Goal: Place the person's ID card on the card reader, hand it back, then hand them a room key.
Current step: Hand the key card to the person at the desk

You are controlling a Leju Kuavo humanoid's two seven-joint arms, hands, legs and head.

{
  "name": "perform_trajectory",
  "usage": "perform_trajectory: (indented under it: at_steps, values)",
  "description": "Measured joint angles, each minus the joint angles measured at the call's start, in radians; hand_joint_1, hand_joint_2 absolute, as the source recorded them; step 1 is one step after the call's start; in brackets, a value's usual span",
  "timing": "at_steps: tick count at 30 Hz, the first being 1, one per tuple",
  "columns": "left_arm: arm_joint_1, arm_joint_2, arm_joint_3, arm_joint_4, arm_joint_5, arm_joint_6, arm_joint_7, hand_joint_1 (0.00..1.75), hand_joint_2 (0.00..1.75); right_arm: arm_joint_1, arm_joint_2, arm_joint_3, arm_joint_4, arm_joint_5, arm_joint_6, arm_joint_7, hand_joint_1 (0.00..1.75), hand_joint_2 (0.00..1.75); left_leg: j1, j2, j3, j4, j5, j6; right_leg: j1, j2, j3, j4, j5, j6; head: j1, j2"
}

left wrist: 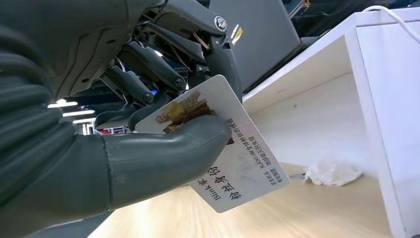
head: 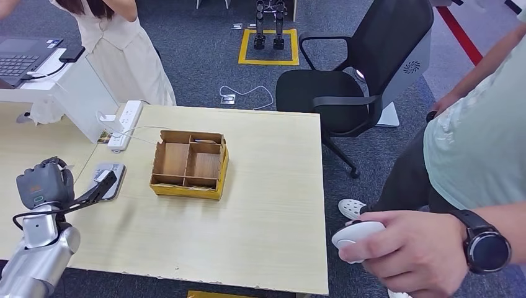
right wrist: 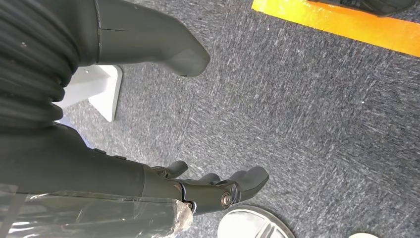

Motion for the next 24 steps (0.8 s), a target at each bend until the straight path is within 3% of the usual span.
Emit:
perform_trajectory:
  at_steps: [24]
  values:
    - [0.02,-0.083,-0.08,-0.002,-0.001,-0.008,-0.018,1.75,1.75,-0.022,0.0,0.039,0.018,-0.029,0.0,-0.012,0.0,1.75,0.0,0.0,0.0,0.0,0.0,0.0,0.0,0.0,0.0,0.0,0.0,0.0,0.0,0.0]
